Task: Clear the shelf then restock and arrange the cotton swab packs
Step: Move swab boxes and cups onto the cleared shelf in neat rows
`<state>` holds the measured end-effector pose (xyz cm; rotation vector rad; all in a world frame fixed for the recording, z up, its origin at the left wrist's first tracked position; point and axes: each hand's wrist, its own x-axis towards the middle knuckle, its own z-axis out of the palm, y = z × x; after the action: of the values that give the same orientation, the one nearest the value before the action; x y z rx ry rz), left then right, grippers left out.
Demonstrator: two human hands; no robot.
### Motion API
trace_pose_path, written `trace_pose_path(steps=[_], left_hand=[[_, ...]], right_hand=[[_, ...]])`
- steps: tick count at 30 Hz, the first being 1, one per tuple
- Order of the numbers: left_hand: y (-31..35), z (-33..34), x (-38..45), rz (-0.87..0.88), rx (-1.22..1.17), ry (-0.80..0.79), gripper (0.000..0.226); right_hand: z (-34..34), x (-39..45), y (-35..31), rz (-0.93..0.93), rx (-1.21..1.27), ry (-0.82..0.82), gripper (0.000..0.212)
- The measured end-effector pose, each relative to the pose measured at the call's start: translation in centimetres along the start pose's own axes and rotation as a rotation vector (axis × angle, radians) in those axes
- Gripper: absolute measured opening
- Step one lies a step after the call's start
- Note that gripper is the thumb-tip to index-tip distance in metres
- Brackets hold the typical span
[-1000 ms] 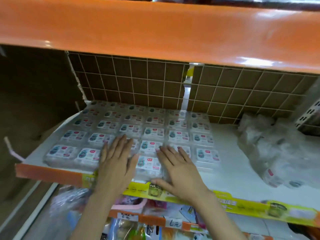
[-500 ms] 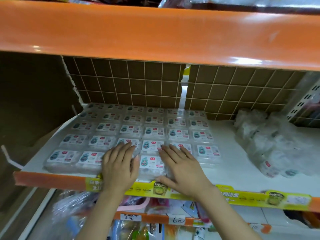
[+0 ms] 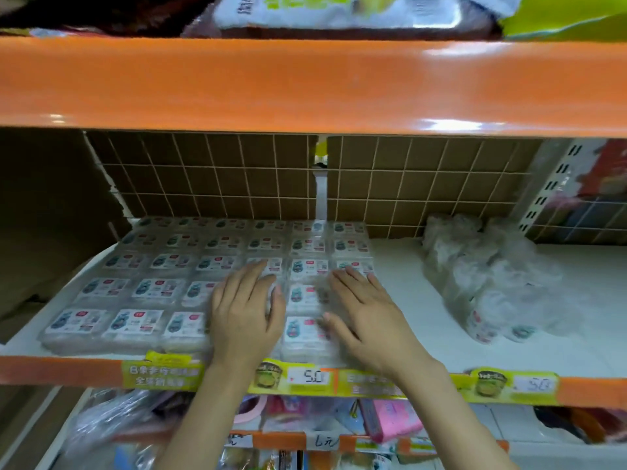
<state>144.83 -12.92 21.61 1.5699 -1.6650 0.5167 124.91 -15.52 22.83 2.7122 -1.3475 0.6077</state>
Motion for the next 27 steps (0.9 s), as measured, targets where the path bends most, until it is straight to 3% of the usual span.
trace_pose_path(steps=[5, 11, 16, 19, 23, 27], left_hand=[[7.8, 3.3, 2.2, -0.008, -0.013, 0.024, 0.032], [18.8, 7.2, 4.0, -0.027, -0.044, -0.188, 0.031], [25.5, 9.1, 7.1, 0.014, -0.081, -0.34, 0.037], [27.3, 11.0, 10.3, 0.051, 0.02, -0.493, 0.033], [27.0, 14.5, 14.5, 0.071, 0.042, -0.625, 0.024], [25.6, 18.2, 16.5, 0.016, 0.108, -0.802, 0.029]], right_hand=[[-3.4, -2.9, 7.0, 0.028, -0.02, 0.113, 0.054], [-7.9, -7.7, 16.9, 0.082, -0.005, 0.103, 0.051], [-10.2, -8.9, 24.0, 0.076, 0.016, -0.018, 0.051], [-11.5, -6.7, 27.8, 0.054, -0.028, -0.146, 0.053], [-11.7, -2.9, 31.8, 0.084, -0.079, -0.163, 0.032], [-10.9, 0.3, 34.6, 0.121, -0.062, -0.257, 0.028]])
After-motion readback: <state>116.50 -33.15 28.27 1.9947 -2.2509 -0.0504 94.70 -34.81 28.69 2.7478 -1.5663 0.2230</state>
